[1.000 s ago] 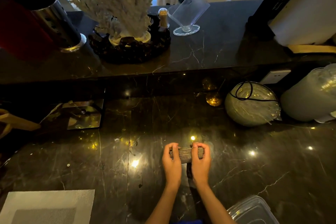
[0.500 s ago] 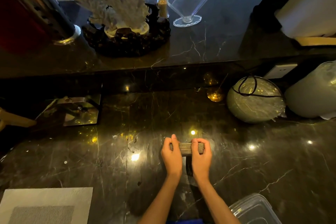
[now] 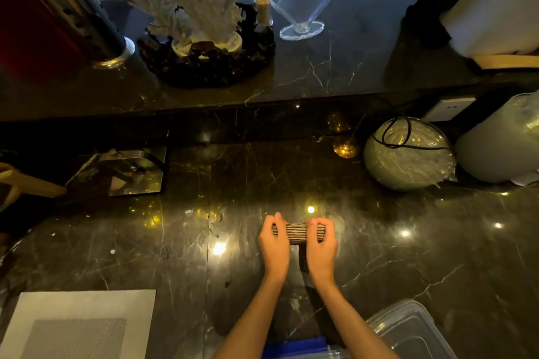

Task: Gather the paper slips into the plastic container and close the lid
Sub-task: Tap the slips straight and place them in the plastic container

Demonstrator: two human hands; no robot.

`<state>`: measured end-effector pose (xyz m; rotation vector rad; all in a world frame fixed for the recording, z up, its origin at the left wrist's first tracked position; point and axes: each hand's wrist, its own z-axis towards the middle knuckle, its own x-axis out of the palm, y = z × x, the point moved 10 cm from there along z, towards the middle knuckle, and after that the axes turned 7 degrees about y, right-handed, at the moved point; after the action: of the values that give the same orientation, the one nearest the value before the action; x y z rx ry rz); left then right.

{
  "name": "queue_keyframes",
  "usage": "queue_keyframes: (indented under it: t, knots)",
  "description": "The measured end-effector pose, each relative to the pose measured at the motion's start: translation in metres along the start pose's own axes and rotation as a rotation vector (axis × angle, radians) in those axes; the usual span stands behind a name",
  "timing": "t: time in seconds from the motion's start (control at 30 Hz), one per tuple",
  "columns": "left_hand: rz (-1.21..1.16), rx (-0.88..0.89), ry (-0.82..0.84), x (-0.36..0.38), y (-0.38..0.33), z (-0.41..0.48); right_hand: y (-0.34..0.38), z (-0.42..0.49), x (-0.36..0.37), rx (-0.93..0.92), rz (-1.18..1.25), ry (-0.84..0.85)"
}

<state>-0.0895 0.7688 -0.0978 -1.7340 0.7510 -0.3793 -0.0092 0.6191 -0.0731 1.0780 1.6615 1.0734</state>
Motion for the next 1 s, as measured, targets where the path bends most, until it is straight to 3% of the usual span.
queue_keyframes:
  t: [0.17,0.3,0.43,0.53,0.6,0.67,0.8,0.9,1.0]
  knots:
    - [0.046,-0.156,0.1,0.006,-0.019,0.003,0.025,0.015,-0.005,0.128,-0.199,0.043]
    - [0.238,-0.103,0.35,-0.005,-0.039,-0.04,0.045,0.004,-0.01,0.223,-0.555,0.278]
    - [0.235,-0.215,0.724,-0.015,-0.046,-0.113,0.075,-0.04,-0.008,0.133,-0.847,0.446]
    - [0.352,-0.153,0.789,-0.022,-0.061,-0.163,0.092,-0.086,0.003,0.01,-0.939,0.515]
    - [0.302,-0.123,0.743,-0.03,-0.064,-0.184,0.105,-0.113,0.005,-0.057,-0.862,0.513]
    - [0.221,-0.155,0.632,-0.052,-0.061,-0.199,0.114,-0.133,-0.007,-0.054,-0.576,0.493]
    - [0.025,-0.244,0.389,-0.096,-0.045,-0.225,0.089,-0.175,-0.054,0.189,0.008,0.33]
    - [0.014,-0.266,0.417,-0.093,-0.036,-0.251,0.051,-0.229,-0.035,0.408,0.194,0.441]
    - [0.01,-0.279,0.469,-0.084,-0.029,-0.273,0.045,-0.263,-0.015,0.425,0.218,0.516]
